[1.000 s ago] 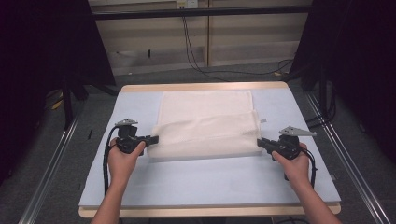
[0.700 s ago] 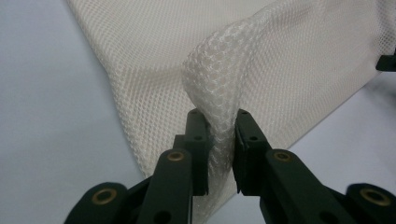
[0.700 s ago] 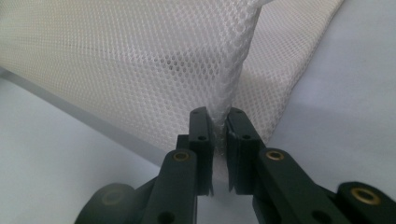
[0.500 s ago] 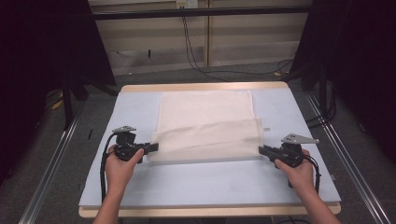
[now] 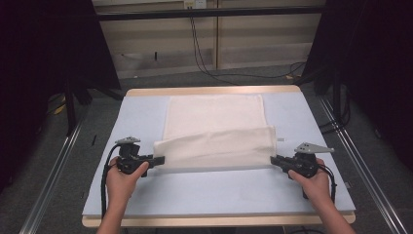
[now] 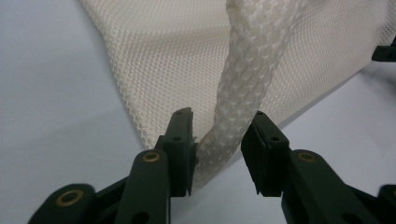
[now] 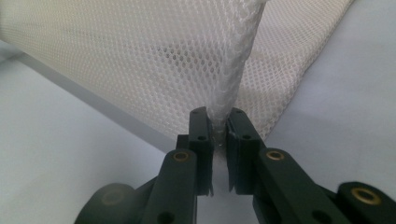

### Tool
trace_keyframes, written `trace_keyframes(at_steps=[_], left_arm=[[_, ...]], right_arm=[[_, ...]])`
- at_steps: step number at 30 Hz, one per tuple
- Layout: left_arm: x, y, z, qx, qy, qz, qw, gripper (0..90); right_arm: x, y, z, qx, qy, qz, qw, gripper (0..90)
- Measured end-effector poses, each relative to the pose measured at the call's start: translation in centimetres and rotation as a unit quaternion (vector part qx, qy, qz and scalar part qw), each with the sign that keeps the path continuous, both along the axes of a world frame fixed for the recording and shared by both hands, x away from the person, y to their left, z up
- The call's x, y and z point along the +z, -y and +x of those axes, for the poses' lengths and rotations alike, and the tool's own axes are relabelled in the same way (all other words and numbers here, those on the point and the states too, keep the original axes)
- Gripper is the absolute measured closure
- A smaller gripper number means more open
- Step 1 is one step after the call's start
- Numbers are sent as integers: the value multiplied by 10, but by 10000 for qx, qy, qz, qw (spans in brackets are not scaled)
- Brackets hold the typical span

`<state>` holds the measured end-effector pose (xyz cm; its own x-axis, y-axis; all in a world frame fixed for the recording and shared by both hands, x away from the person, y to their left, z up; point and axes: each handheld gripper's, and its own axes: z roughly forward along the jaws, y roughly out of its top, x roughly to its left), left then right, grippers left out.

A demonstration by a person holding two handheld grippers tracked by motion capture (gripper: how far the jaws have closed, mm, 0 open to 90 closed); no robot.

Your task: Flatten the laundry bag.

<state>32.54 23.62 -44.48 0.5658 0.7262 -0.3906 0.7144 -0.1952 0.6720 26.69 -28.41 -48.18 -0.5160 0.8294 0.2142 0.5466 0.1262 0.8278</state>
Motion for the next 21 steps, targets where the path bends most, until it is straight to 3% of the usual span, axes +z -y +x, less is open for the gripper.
trace_keyframes(at_steps=[10, 16, 17, 20, 21], left_arm=[[-5, -16, -1, 129, -87, -40, 9999, 586], [-5, -26, 0, 226, -150, -83, 9996, 694], [-5, -27, 1, 245, -183, -115, 9995, 745], [-5, -31, 4, 310, -180, 58, 9993, 811], [-6, -32, 4, 422, -197, 10, 9989, 818]], right_arm=[[0, 0, -1, 7, 28, -29, 10000, 817], [0, 0, -2, -15, 45, -30, 10000, 815], [0, 0, -2, 3, 55, -40, 10000, 815], [0, -1, -2, -1, 53, -59, 10000, 815], [0, -1, -1, 0, 54, -61, 10000, 816]])
